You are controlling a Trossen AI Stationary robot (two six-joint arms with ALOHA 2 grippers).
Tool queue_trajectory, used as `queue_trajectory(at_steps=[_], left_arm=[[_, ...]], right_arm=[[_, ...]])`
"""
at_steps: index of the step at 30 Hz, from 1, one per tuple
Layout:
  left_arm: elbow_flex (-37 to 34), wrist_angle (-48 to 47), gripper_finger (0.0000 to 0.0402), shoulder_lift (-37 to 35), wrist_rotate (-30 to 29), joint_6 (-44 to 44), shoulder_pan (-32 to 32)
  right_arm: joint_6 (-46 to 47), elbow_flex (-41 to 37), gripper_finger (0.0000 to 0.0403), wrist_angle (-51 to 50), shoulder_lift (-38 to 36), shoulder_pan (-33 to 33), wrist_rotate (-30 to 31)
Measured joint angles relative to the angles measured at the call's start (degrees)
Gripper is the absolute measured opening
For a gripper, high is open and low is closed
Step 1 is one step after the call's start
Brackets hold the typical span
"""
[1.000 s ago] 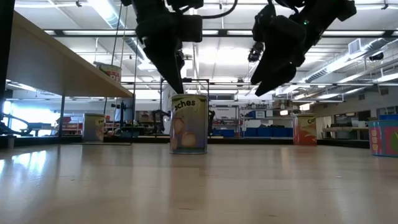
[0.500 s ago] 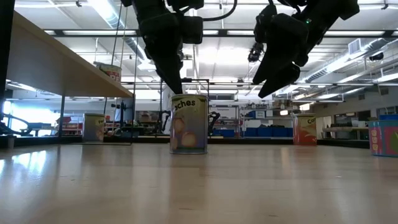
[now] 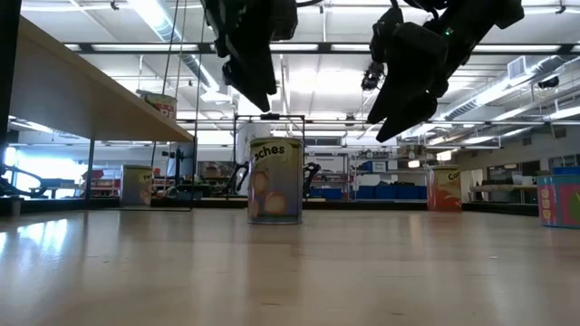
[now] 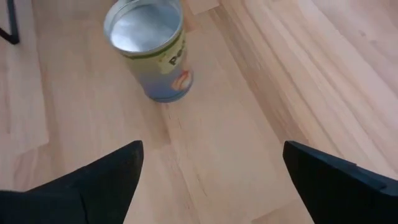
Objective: Pick and place cans onto a shelf
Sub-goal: Put the bottom canned peaches on the shelf
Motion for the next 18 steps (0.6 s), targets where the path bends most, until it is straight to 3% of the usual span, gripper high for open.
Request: queue_trajectory(at_steps=[3, 8, 13, 18], left_arm=[[-0.08, 0.12, 0.0288, 0.00, 0.02, -4.46, 0.02], [-0.17, -0.35, 0.0342, 1.41, 0.06, -8.87, 0.36], [-0.20, 1.71, 0.0371, 2.23, -0.61, -7.14, 0.18], [-0.20, 2.25, 0.0373, 2.23, -6.16, -0.67, -2.59]], right_arm=[[0.00, 0.00, 0.0394, 0.00, 0.00, -0.02, 1.20], [-0.50, 0.00, 0.0394, 0.02, 0.02, -0.07, 1.44], [-1.53, 0.00, 0.0394, 0.02, 0.02, -0.17, 1.45], [-1.55, 0.00, 0.0394, -0.17, 0.02, -0.17, 1.45]])
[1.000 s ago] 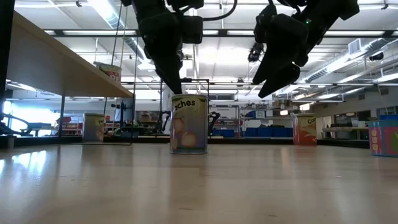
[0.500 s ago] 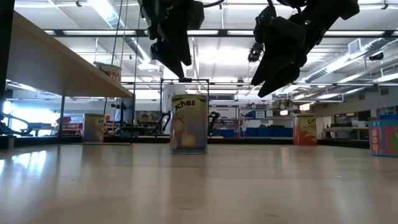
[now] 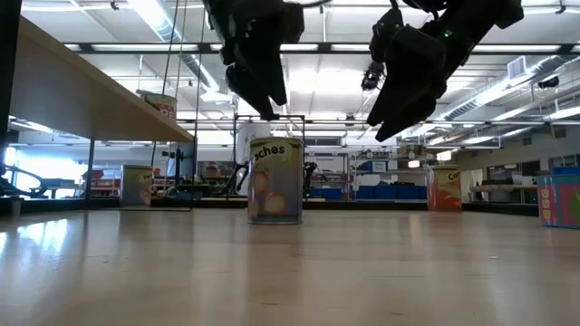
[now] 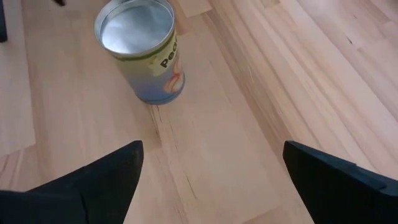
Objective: Pick and place cans onto a shelf
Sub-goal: Put the bottom canned peaches on the shelf
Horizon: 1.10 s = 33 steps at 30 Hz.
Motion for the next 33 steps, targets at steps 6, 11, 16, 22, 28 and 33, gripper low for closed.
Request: queue_trajectory(at_steps=[6, 11, 16, 22, 28, 33], left_arm=[[0.00, 2.00, 0.0373, 0.00, -1.48, 2.05, -0.18], [0.00, 3.11, 0.0373, 0.00, -2.23, -5.27, 0.99], [-0.04, 3.50, 0.0373, 1.58, -2.35, -8.18, 0.64], [0.00, 4.74, 0.0373, 3.06, -3.07, -8.02, -1.28], [-0.05, 3.44, 0.0373, 5.16, -4.49, -9.19, -1.49], [0.02, 4.85, 0.0373, 6.60, -4.60, -9.46, -1.48]], right_arm=[[0.17, 0.00, 0.0394, -0.02, 0.00, 0.00, 0.00], [1.26, 0.00, 0.0394, 0.06, 0.00, 0.00, 0.01], [2.16, 0.00, 0.0394, 0.25, 0.00, 0.00, 0.17], [2.17, 0.00, 0.0394, 0.47, 0.00, 0.00, 0.17], [2.36, 0.02, 0.0394, 0.74, 0.00, 0.00, 0.19], [2.58, 0.02, 0.0394, 0.39, 0.00, 0.00, 0.01]])
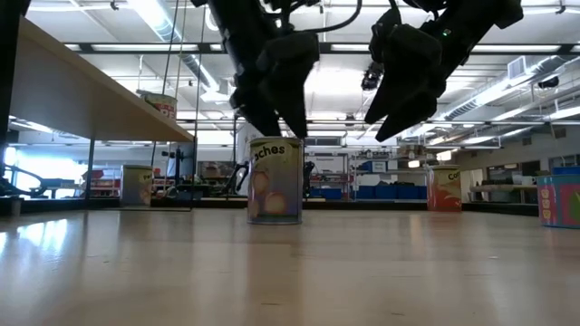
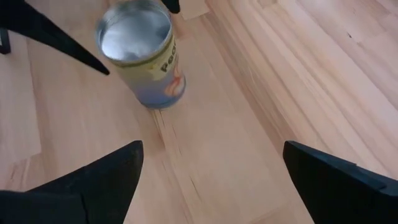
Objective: Pick and place cans onto a shelf
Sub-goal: Put the bottom canned peaches on the shelf
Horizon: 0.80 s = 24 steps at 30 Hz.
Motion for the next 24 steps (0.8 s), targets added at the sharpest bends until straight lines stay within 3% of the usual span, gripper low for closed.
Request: queue_trajectory(at_steps=[13, 24], left_arm=[[-0.02, -1.35, 0.0372, 1.89, 3.77, -4.03, 1.10], [0.00, -2.61, 0.0319, 2.24, 4.60, -1.62, 1.37]], right_arm=[[0.04, -0.02, 0.0394, -0.62, 0.00, -0.01, -0.04], [-0.02, -0.02, 0.0394, -0.77, 0.00, -0.01, -0.06]])
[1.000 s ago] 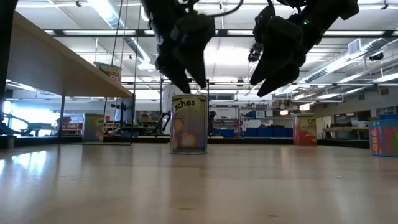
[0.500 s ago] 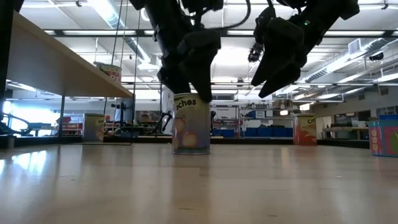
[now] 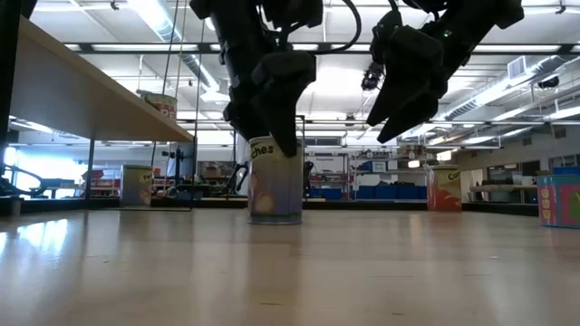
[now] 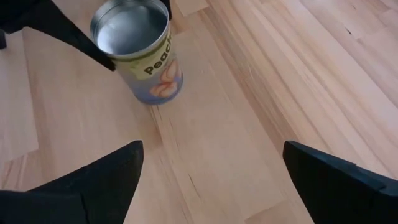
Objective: Pick and place cans onto a shelf
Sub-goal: Put the bottom canned peaches on the shelf
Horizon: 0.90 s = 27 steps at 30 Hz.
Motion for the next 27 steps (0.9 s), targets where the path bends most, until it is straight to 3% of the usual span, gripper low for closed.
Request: queue_trajectory(at_steps=[7, 18, 22, 27], left_arm=[[1.27, -4.04, 0.0319, -2.94, 0.04, 9.25, -0.06], [12.35, -20.65, 0.0319, -14.36, 5.21, 16.85, -0.46], [15.42, -28.30, 0.0319, -19.14, 4.98, 19.57, -0.98], [14.02, -36.61, 0.0319, -27.74, 2.00, 22.61, -1.02]], right_arm=[[-0.30, 0.00, 0.0382, -0.02, -0.13, 0.09, 0.00], [-1.19, 0.00, 0.0367, 1.71, 0.46, 0.16, -0.02], [1.39, 0.00, 0.0366, 2.59, 0.46, 0.16, -0.22], [2.56, 0.00, 0.0366, 8.47, 0.46, 0.18, -3.12]])
